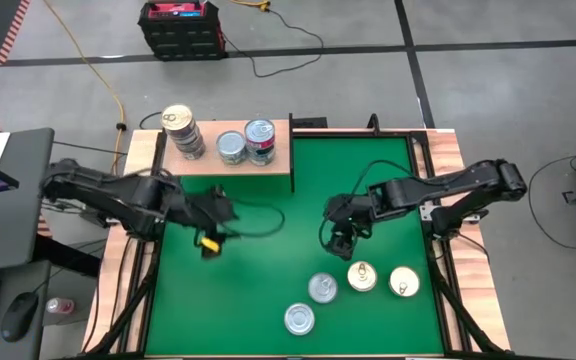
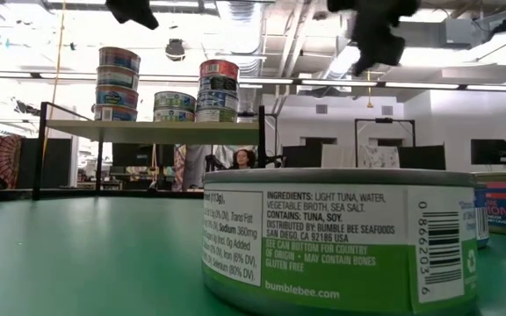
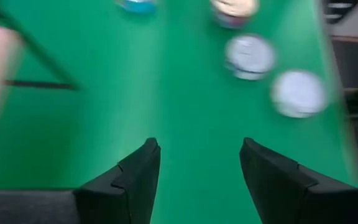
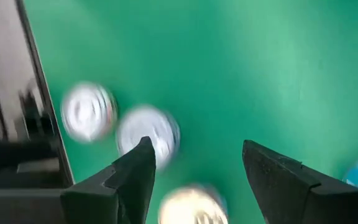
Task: Stack canned seafood by type on shelf
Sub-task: Stack the dark blue tuna can on top of the red tuna can on the shelf
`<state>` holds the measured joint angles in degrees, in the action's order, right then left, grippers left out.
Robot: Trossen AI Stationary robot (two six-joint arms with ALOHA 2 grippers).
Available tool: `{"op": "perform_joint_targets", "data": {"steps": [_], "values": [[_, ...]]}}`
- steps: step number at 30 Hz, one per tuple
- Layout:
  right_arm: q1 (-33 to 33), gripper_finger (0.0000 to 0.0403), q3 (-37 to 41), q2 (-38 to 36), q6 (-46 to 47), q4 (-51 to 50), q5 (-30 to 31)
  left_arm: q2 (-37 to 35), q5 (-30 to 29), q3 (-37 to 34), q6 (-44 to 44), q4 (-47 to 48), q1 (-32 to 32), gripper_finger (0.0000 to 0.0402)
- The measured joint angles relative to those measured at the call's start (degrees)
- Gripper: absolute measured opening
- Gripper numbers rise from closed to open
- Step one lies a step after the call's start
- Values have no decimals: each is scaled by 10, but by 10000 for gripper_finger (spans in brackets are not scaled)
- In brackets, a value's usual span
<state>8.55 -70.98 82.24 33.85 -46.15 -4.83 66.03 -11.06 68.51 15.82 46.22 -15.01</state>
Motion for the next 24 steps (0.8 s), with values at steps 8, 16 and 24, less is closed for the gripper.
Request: {"op": "perform_joint_targets", "data": {"steps": [8,16,24], "values": [[-4,248,0,60,-47,-33,-115,88,-9,-18,69,-191,-112,210],[47,211,0,143,-33,67,-138,150,-32,-172,159,-554,-133,210],[98,209,0,213,-25,61,-48,167,-130,-245,308,-665,-119,210]]}}
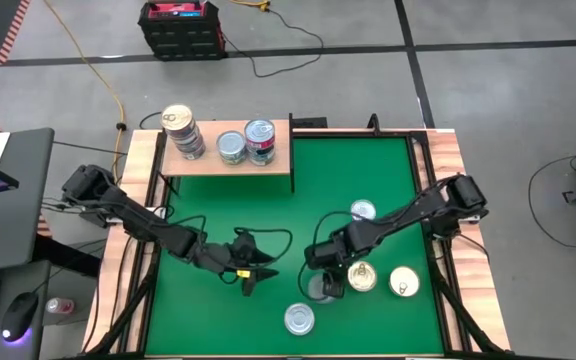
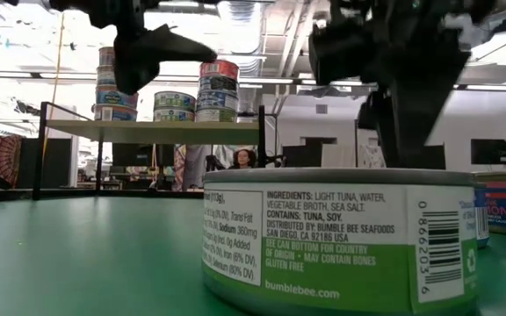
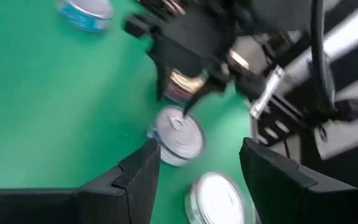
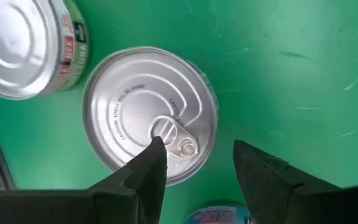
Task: Stack canned seafood by type on shelf
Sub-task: Stack the dark blue tuna can on top of the red tuna can on the shelf
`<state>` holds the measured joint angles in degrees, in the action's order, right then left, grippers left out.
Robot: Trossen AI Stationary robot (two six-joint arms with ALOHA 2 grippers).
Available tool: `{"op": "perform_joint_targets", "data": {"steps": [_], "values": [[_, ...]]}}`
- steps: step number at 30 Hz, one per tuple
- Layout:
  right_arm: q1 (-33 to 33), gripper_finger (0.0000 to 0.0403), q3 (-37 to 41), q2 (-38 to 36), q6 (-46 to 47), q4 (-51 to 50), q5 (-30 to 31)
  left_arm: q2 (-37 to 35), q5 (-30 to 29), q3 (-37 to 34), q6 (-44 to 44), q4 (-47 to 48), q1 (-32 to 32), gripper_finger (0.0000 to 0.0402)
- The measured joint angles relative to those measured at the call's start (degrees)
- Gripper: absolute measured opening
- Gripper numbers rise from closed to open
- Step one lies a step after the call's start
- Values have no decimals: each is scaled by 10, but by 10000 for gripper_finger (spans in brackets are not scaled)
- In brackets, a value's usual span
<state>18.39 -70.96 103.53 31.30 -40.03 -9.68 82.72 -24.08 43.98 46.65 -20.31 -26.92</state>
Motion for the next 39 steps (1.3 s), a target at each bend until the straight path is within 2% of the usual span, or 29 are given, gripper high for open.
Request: {"op": "perform_joint_targets", "data": {"steps": [2,6,16,19,34,39], "values": [[4,207,0,10,5,1,11,-1,-24,-3,9,3,-1,210],[-3,190,0,18,12,0,21,-2,-30,-3,10,-3,-4,210],[-48,79,9,17,-18,7,21,-2,-23,-3,10,-5,-9,210],[-57,60,14,17,-18,-3,20,-2,-23,-3,10,-3,-9,210],[-161,51,17,17,-59,-16,30,-2,-22,-3,6,-2,-9,210],[-211,51,17,17,-102,-15,-8,-2,-13,-3,6,-3,-9,210]]}}
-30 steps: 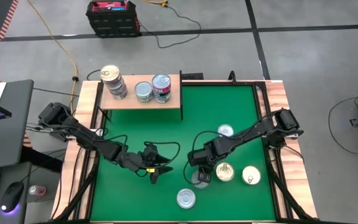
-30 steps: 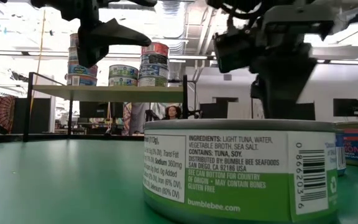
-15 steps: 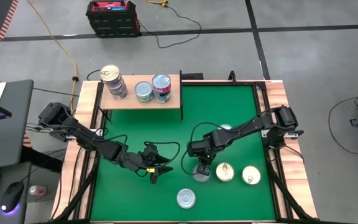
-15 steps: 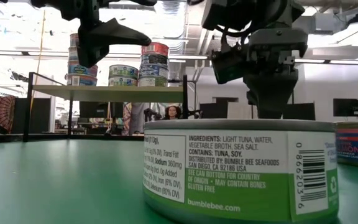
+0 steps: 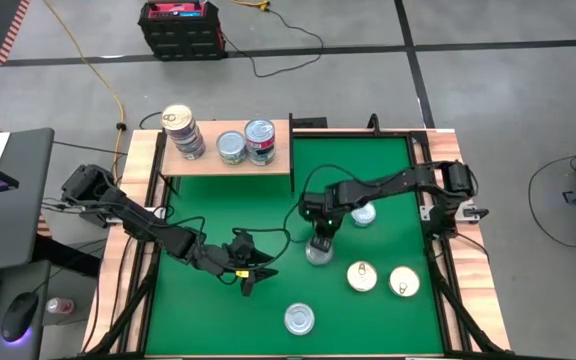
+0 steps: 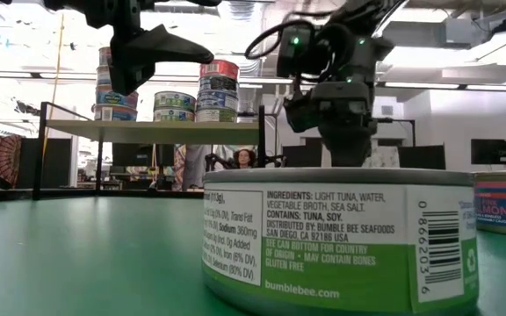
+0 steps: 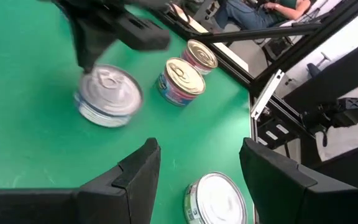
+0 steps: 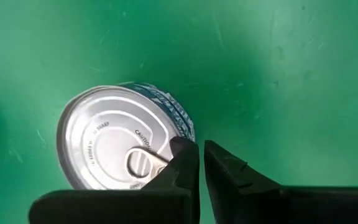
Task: Stack canned seafood by type on shelf
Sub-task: Stack the dark blue tuna can on top of the red tuna can on the shelf
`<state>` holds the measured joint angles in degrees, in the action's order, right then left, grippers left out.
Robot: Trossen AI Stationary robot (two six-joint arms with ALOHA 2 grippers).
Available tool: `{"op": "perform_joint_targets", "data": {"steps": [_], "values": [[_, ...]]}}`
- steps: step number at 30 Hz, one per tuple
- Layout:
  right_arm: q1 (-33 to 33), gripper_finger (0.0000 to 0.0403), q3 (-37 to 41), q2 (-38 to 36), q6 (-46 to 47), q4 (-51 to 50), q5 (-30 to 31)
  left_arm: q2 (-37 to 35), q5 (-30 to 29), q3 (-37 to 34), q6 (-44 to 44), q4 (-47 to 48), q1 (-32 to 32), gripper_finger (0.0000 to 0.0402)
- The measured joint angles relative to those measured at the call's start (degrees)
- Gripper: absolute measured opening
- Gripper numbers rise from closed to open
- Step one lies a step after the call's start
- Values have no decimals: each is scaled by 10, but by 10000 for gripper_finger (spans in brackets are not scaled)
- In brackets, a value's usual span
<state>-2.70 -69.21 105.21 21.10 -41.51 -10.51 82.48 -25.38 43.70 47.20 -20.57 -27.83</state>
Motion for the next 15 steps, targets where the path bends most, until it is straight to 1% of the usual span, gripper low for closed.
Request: {"op": "perform_joint_targets", "data": {"steps": [4,11,15], "values": [[-40,51,1,1,-30,1,-43,0,27,0,-14,-19,0,210],[-105,48,1,1,-44,-2,-87,0,58,0,-79,-100,0,210],[-136,33,1,1,-54,-4,-153,0,57,0,-96,-105,0,210]]}}
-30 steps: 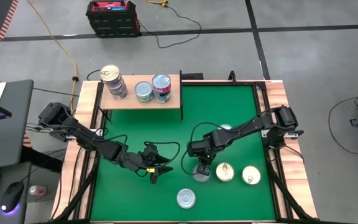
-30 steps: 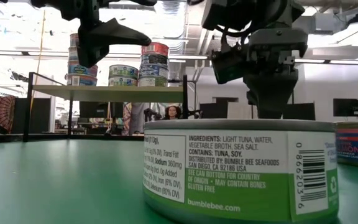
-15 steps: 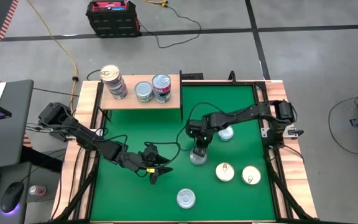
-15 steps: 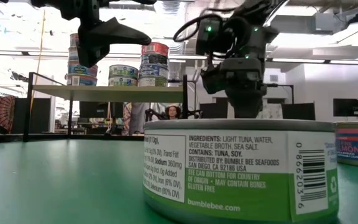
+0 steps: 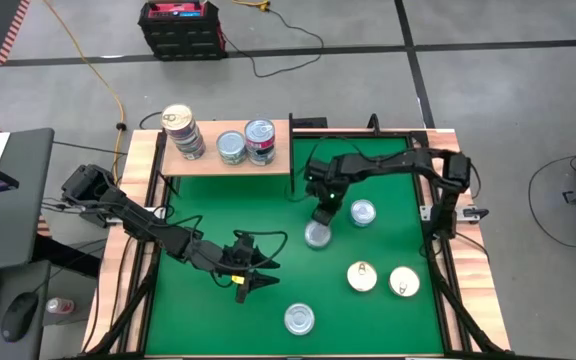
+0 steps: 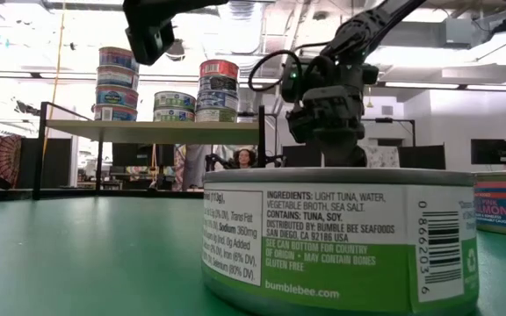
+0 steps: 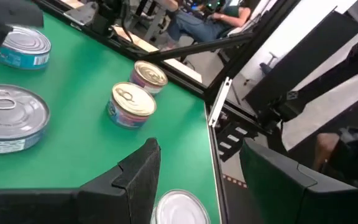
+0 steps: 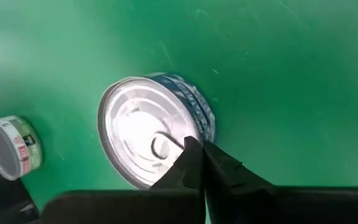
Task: Stack canned seafood by type on shelf
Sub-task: Stack the dark blue tuna can on top of the red tuna can on the shelf
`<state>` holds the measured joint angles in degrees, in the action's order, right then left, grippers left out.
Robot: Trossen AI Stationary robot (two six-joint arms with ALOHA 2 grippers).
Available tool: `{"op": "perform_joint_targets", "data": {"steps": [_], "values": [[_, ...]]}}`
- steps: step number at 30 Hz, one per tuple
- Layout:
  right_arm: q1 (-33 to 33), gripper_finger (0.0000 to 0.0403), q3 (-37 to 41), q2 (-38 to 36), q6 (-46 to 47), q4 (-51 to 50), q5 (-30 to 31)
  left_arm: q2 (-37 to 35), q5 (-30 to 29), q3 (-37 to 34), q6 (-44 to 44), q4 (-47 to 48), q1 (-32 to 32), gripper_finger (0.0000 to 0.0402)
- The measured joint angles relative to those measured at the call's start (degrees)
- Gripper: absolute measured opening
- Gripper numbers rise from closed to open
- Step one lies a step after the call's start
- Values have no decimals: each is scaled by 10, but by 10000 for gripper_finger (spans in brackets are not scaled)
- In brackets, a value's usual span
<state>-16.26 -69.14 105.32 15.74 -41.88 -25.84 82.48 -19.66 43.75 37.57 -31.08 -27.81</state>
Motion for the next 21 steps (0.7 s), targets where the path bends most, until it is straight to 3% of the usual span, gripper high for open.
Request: {"op": "perform_joint_targets", "data": {"steps": [3,6,13,21], "values": [[-16,19,0,0,-8,-18,-9,0,-1,0,-3,6,0,210],[-24,15,0,-10,-8,-30,20,0,-18,0,-2,21,0,210],[23,82,-1,-69,-10,-13,130,0,-96,0,52,76,12,210],[45,139,0,-42,-8,-8,135,0,-16,0,136,150,84,210]]}}
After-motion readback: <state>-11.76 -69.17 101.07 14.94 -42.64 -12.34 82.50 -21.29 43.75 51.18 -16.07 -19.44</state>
